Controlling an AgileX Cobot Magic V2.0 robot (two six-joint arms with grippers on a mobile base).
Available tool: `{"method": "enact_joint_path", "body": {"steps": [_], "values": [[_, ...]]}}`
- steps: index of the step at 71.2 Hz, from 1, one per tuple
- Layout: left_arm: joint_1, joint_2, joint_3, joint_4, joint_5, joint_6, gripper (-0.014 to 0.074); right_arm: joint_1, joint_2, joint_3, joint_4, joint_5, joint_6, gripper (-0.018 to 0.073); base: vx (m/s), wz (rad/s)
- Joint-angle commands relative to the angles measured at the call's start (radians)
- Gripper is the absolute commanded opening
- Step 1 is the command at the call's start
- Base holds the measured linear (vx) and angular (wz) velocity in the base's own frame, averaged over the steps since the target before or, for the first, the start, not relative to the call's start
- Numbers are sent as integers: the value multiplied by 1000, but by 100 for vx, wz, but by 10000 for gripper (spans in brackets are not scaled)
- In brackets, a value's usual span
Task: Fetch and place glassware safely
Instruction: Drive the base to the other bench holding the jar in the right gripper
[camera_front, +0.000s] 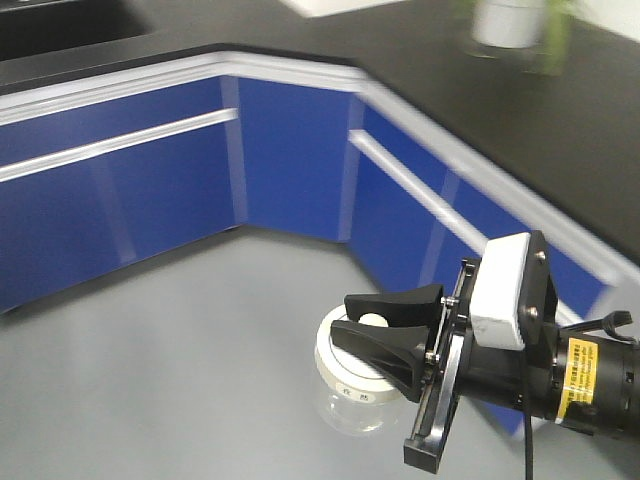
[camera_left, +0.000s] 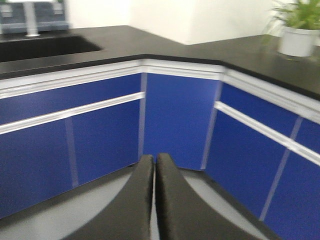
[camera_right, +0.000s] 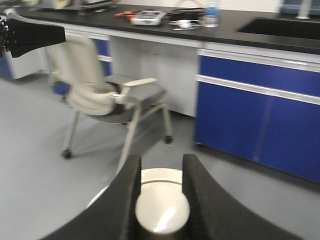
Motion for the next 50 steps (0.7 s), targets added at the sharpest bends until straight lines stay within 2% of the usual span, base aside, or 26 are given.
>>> {"method": "enact_joint_path", "body": {"steps": [1,50], "values": [[0,10,-27,-5,-66,-6,-7,-5,-22,-31,55,-65,-7,-1,25,-96],[0,10,-27,-5,-66,-6,-7,-5,-22,-31,55,-65,-7,-1,20,-90]]}}
